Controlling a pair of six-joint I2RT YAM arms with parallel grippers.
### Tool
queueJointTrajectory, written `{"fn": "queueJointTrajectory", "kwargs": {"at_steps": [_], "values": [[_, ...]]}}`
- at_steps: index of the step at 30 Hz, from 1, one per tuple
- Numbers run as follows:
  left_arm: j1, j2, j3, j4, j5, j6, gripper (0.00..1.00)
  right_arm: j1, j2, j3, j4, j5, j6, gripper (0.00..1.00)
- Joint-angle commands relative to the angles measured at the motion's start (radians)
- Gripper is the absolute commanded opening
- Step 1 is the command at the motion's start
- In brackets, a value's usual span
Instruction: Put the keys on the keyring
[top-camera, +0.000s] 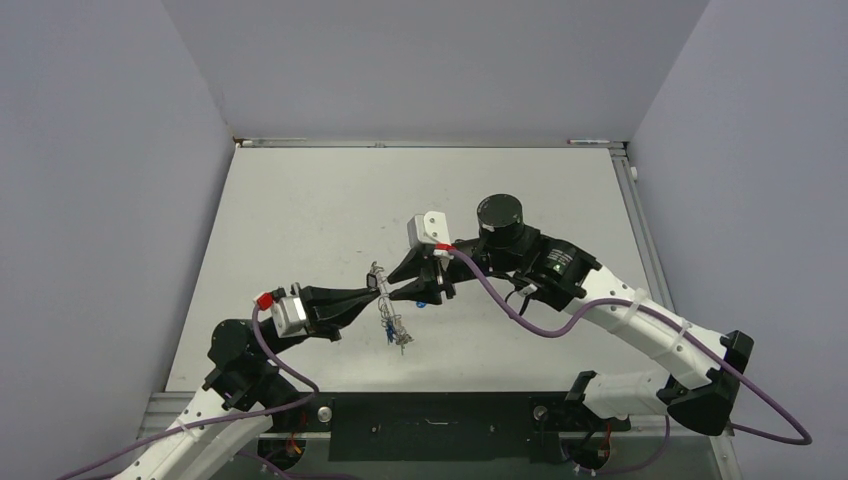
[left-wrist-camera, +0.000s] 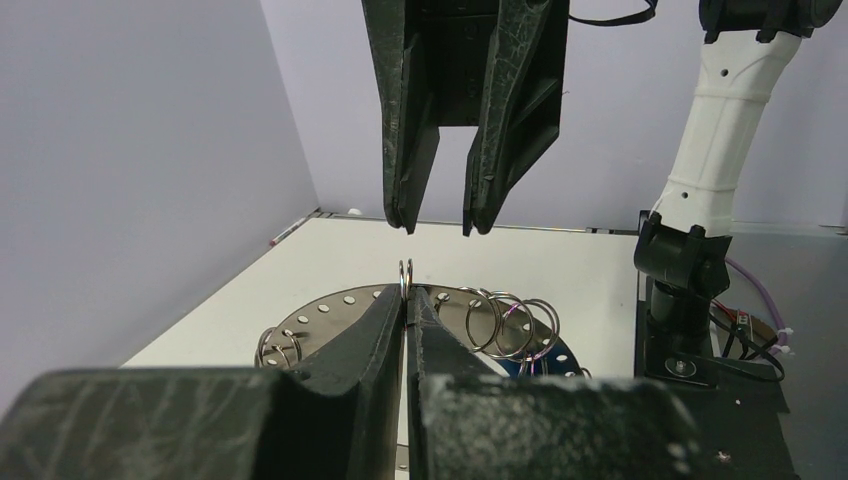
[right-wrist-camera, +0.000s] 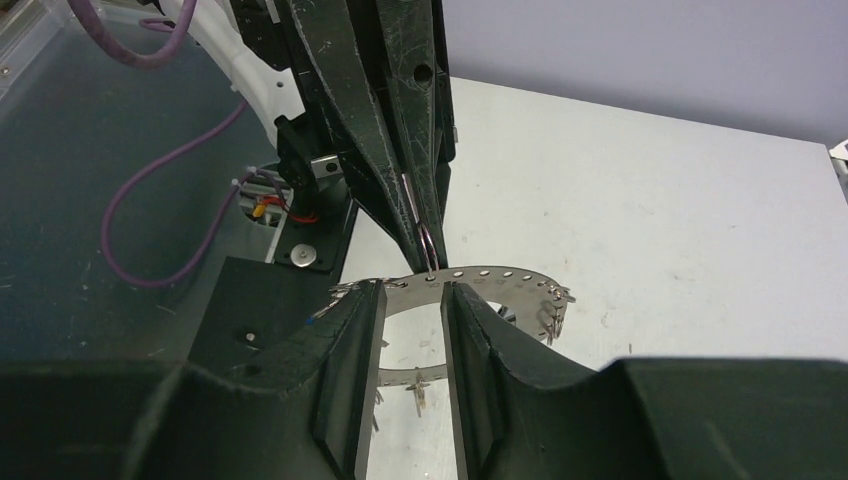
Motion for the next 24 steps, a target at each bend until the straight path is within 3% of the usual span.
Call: {"fn": "queueJointTrajectory", "kwargs": {"at_steps": [1, 24], "values": [[0.004, -0.012, 0.014, 0.084, 0.019, -0.002, 0.00, -0.007, 0.016, 0.048, 0.044, -0.067, -0.010, 0.29], [0.005, -0.019, 0.010, 0.090, 0.034, -0.004, 0.00, -0.007, 0.105, 0.104, 0.001, -0.120, -0.033, 0.25]]}}
